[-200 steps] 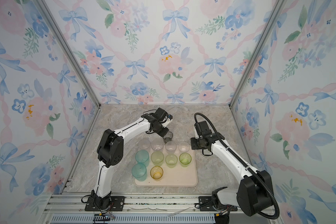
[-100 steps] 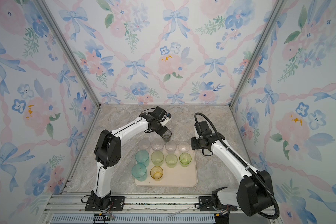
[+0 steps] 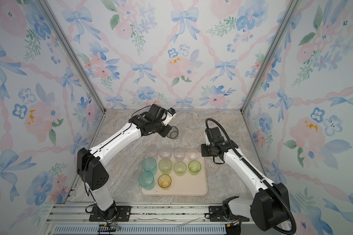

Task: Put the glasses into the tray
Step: 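Lift the grey cup with the left gripper and carry it over the tray, then lower the grey cup onto the tray beside the amber cup and open the left gripper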

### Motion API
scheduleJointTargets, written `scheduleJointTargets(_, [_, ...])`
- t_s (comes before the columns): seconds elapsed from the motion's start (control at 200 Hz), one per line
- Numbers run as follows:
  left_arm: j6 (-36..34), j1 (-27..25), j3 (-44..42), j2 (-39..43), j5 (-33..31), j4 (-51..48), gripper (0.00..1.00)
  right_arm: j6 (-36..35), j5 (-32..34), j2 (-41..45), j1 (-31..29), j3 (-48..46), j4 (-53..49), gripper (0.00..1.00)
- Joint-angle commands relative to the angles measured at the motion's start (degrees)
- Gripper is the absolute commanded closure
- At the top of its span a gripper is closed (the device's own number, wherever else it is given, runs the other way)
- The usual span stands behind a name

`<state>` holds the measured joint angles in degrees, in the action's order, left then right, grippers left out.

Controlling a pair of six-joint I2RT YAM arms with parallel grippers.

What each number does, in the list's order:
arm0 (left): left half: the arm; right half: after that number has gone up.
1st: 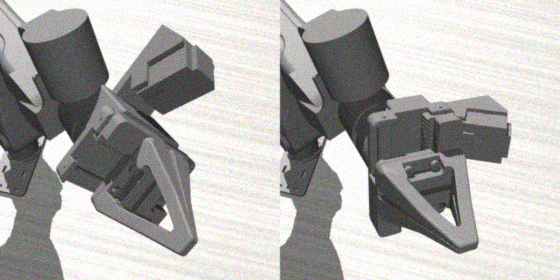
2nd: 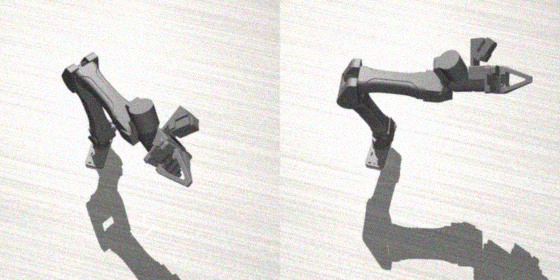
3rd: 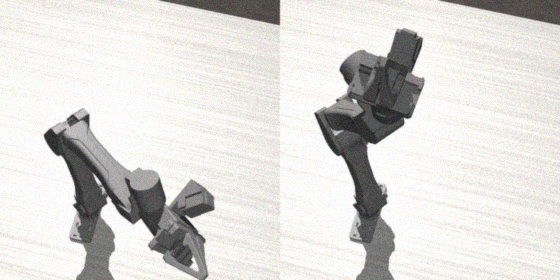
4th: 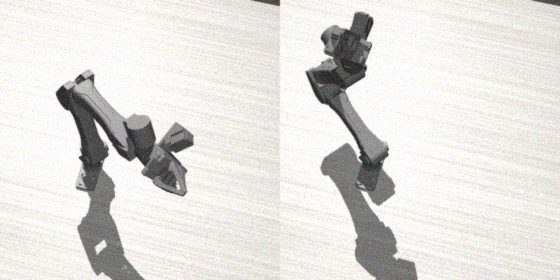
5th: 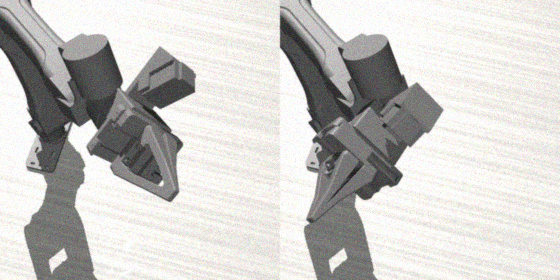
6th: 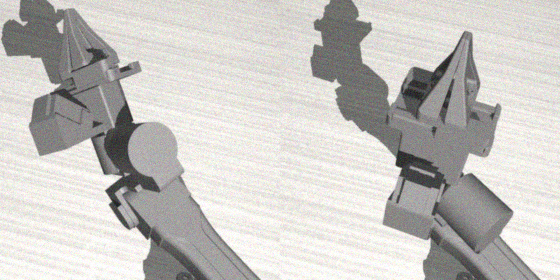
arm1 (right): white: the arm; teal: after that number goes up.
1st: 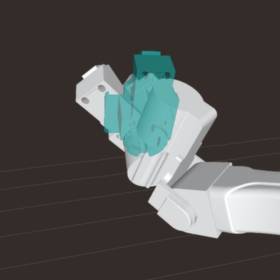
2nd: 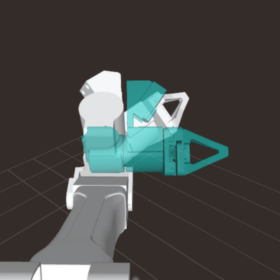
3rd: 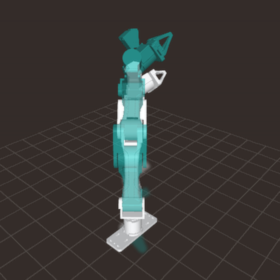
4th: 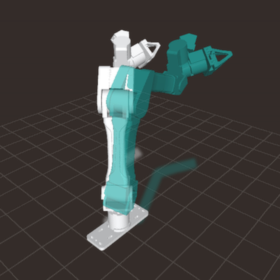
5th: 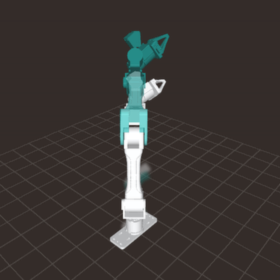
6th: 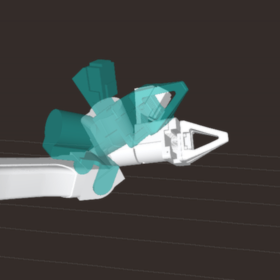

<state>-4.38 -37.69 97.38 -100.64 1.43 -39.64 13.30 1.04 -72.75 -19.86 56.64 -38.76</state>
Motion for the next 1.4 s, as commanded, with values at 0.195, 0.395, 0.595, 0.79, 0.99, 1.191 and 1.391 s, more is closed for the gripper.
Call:
scheduleJointTargets(0.195, [-3.64, -13.99, -12.50, 12.96, 3.82, -0.76, 0.95, 2.22, -0.99, 2.90, 0.96, -2.31, 0.97, 0.51])
scheduleJointTargets(0.395, [0.69, -20.86, -19.21, 16.57, 2.66, -2.09, 0.94, 3.31, -1.32, 5.63, 0.96, -3.26, 0.34, 0.51])
scheduleJointTargets(0.595, [3.34, -26.99, -21.97, 15.24, 1.02, -2.20, 0.94, 3.84, -1.30, 8.11, 0.87, -3.53, -1.15, 0.51])
scheduleJointTargets(0.79, [4.18, -29.18, -22.06, 11.77, -0.65, -2.20, 0.95, 3.93, -1.13, 9.53, 0.87, -3.48, -2.21, 0.51])
scheduleJointTargets(0.99, [5.03, -30.62, -21.97, 7.57, -2.84, -2.19, 0.96, 3.85, -0.95, 10.35, 0.87, -3.64, -2.76, 0.51])
scheduleJointTargets(1.191, [5.42, -30.73, -22.24, 4.37, -3.12, -2.13, 0.96, 3.91, -0.95, 10.33, 0.88, -4.08, -2.51, 0.51])
scheduleJointTargets(1.391, [5.61, -30.75, -22.57, 2.10, -2.95, -2.08, 0.97, 3.77, -1.04, 10.01, 0.90, -4.64, -1.97, 0.51])
